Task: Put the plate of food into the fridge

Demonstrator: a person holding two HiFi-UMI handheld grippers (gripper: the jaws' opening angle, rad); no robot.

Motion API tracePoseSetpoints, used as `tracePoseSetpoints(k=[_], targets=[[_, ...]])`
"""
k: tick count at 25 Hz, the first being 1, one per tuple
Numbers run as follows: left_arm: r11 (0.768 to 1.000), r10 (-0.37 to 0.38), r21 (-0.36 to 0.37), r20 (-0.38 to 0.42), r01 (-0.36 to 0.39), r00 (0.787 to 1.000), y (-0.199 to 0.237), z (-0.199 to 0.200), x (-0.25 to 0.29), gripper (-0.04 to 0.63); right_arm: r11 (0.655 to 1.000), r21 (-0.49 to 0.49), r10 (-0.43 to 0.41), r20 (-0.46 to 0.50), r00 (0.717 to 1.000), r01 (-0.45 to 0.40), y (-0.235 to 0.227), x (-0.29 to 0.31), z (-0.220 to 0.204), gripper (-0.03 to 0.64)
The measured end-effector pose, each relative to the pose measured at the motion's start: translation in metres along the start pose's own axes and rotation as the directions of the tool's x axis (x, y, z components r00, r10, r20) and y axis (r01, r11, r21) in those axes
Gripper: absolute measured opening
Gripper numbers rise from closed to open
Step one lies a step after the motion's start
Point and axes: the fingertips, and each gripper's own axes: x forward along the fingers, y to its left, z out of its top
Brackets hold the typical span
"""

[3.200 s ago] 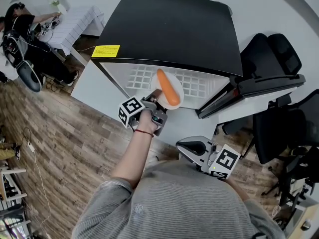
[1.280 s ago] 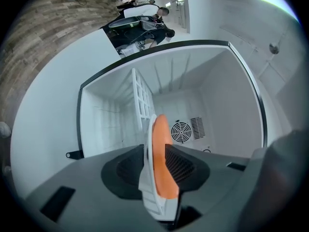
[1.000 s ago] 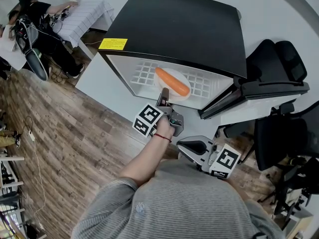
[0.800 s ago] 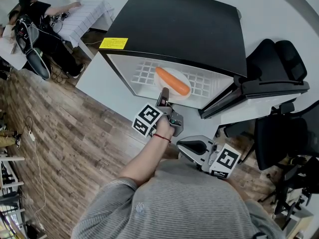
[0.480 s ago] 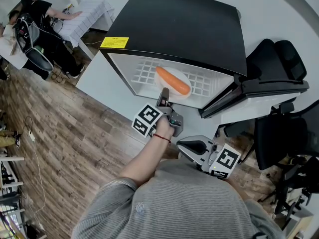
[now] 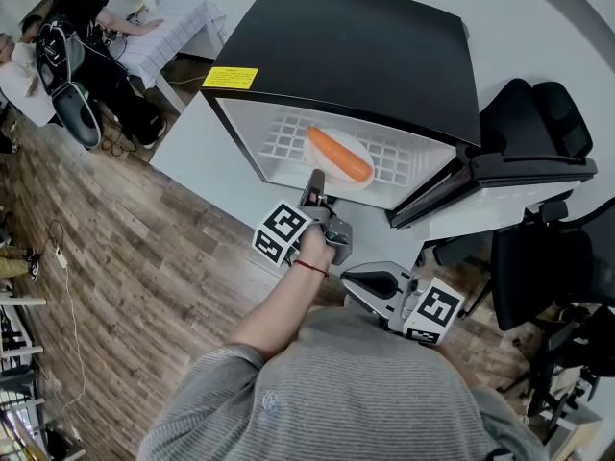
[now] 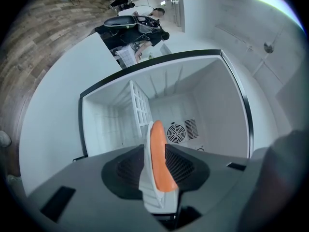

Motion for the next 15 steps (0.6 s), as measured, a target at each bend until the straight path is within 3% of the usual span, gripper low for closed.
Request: tracePoseSetpoints(k=[6, 10, 15], targets=[[1.000, 0.007, -0.007, 0.014, -0.007, 1.000, 0.001, 0.006, -0.005, 0.124, 1.000, -0.004, 0.007, 0.000, 1.000, -0.007, 0.002, 0.003, 0.000, 0.014], [1.000, 0.023, 0.003, 0.026, -0.023, 0.999, 0.003, 0.010, -0.009, 0.011, 1.000, -0.003, 0.008, 0.002, 1.000, -0.008, 0.002, 0.004, 0.000, 0.014], [1.000, 0.009, 0.005, 0.024, -0.009, 1.000, 0.000, 0.011, -0.009, 0.011, 1.000, -0.002, 0.007, -0.002, 1.000, -0.007, 0.002, 0.004, 0.000, 0.014]])
